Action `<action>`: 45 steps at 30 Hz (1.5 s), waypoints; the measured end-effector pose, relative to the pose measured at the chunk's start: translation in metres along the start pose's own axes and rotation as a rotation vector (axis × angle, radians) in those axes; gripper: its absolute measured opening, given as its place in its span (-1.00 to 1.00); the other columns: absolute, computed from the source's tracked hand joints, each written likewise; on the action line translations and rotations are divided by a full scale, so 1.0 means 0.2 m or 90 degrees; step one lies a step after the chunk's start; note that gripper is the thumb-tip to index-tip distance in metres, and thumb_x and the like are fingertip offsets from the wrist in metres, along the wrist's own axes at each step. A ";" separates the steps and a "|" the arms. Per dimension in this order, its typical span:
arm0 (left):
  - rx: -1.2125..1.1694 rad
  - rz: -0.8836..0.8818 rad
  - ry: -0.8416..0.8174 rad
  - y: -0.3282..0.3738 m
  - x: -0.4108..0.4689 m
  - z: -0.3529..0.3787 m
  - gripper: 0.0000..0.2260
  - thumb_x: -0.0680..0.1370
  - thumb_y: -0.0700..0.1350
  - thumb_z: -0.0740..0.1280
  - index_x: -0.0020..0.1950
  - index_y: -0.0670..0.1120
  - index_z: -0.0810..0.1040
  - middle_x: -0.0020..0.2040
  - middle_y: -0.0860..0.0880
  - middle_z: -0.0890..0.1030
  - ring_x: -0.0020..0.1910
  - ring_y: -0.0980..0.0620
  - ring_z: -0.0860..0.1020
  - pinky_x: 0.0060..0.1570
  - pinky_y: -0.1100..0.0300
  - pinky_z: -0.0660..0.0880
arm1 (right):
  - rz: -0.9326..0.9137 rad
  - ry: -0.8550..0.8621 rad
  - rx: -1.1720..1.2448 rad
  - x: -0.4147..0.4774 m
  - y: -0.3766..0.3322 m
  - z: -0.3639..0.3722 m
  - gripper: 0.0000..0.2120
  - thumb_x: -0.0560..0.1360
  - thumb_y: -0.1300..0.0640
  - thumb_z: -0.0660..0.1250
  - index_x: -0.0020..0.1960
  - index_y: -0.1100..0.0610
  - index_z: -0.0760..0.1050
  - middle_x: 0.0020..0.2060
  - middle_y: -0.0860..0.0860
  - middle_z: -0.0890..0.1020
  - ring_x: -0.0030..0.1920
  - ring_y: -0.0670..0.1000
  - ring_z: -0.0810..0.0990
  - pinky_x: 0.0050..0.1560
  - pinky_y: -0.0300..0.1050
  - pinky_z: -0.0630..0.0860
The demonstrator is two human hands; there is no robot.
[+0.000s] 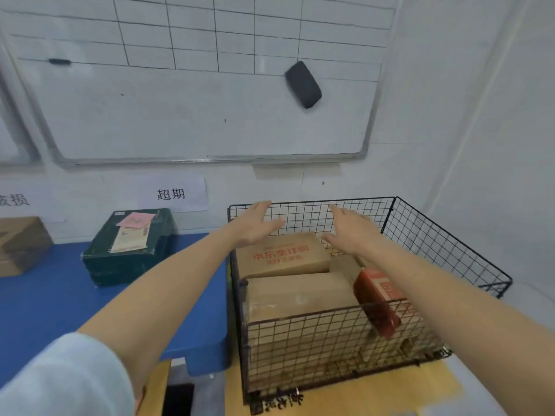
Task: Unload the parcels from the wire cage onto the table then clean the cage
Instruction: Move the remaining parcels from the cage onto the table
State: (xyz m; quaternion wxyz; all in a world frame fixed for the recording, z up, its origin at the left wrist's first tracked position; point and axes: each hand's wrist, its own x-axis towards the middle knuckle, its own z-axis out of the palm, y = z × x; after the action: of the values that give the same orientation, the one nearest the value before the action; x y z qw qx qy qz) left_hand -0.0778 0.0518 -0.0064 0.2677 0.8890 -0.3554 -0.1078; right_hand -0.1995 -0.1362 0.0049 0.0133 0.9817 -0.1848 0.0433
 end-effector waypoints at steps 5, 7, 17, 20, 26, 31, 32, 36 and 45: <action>0.080 -0.057 -0.051 0.00 0.23 0.05 -0.42 0.63 0.05 0.11 0.57 -0.13 -0.03 0.57 -0.11 -0.02 0.54 -0.08 0.02 0.48 0.01 0.05 | -0.002 -0.011 0.005 0.17 0.11 0.06 -0.21 0.53 -0.25 0.21 0.57 0.06 -0.06 0.46 0.08 0.33 0.41 0.11 0.36 0.37 0.11 0.30; 0.119 -0.097 -0.083 -0.02 0.33 0.07 -0.45 0.64 -0.08 0.08 0.56 -0.20 -0.05 0.56 -0.15 -0.04 0.54 -0.11 0.01 0.47 0.03 0.06 | 0.004 -0.027 0.002 0.27 0.14 0.10 -0.22 0.52 -0.25 0.22 0.57 0.04 -0.03 0.46 0.06 0.34 0.40 0.11 0.36 0.35 0.12 0.32; 0.334 -0.181 -0.190 -0.15 0.64 0.21 -0.56 0.63 0.02 0.14 0.38 -0.27 0.36 0.43 -0.24 0.27 0.41 -0.18 0.26 0.34 -0.03 0.30 | -0.026 -0.192 0.026 0.65 0.18 0.41 -0.23 0.51 -0.25 0.26 0.56 0.02 0.03 0.49 0.05 0.29 0.46 0.11 0.27 0.38 0.18 0.31; 0.358 -0.204 -0.225 -0.21 0.66 0.29 -0.43 0.60 0.19 0.14 0.40 -0.23 0.37 0.39 -0.24 0.32 0.41 -0.20 0.25 0.38 -0.02 0.26 | -0.044 -0.251 0.028 0.72 0.18 0.49 -0.21 0.51 -0.23 0.28 0.56 0.06 0.01 0.49 0.06 0.29 0.46 0.12 0.28 0.41 0.14 0.29; 0.389 -0.316 -0.263 -0.27 0.62 0.37 -0.34 0.58 0.26 0.09 0.47 -0.22 0.24 0.47 -0.29 0.10 0.47 -0.27 0.09 0.43 -0.11 0.15 | -0.072 -0.328 0.067 0.83 0.17 0.57 -0.24 0.49 -0.21 0.33 0.52 0.11 0.13 0.42 0.07 0.39 0.37 0.10 0.40 0.31 0.04 0.38; 0.327 -0.375 -0.200 -0.27 0.57 0.40 -0.28 0.55 0.27 0.15 0.55 -0.12 0.04 0.53 -0.22 -0.02 0.51 -0.27 -0.04 0.43 -0.15 0.07 | -0.116 -0.357 0.134 0.86 0.19 0.62 -0.29 0.51 -0.12 0.35 0.50 0.17 0.14 0.38 0.09 0.42 0.34 0.09 0.42 0.26 -0.04 0.40; 0.311 -0.388 -0.195 -0.27 0.57 0.40 -0.26 0.53 0.28 0.17 0.55 -0.10 0.02 0.53 -0.23 -0.05 0.51 -0.27 -0.05 0.43 -0.16 0.08 | -0.120 -0.358 0.150 0.86 0.20 0.62 -0.27 0.51 -0.11 0.35 0.50 0.18 0.13 0.39 0.10 0.41 0.34 0.09 0.42 0.26 -0.05 0.39; 0.233 -0.424 -0.171 -0.26 0.56 0.43 -0.20 0.46 0.31 0.28 0.54 -0.02 0.03 0.51 -0.25 0.01 0.49 -0.28 0.02 0.41 -0.18 0.13 | -0.125 -0.371 0.185 0.87 0.24 0.64 -0.27 0.49 -0.09 0.39 0.48 0.18 0.13 0.35 0.10 0.45 0.29 0.09 0.47 0.21 -0.05 0.47; 0.044 -0.468 -0.048 -0.20 0.52 0.44 -0.27 0.33 0.23 0.48 0.40 0.07 0.26 0.38 -0.18 0.26 0.35 -0.21 0.31 0.30 -0.12 0.36 | -0.119 -0.351 0.203 0.82 0.30 0.62 -0.33 0.44 -0.05 0.46 0.39 0.15 0.24 0.26 0.09 0.51 0.20 0.07 0.52 0.21 -0.02 0.50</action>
State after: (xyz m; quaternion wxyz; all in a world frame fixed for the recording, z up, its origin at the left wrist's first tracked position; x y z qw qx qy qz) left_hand -0.0131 -0.0309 -0.1024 0.1680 0.9613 -0.0254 -0.2170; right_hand -0.0586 -0.2568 -0.1040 -0.1874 0.9589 -0.0815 -0.1970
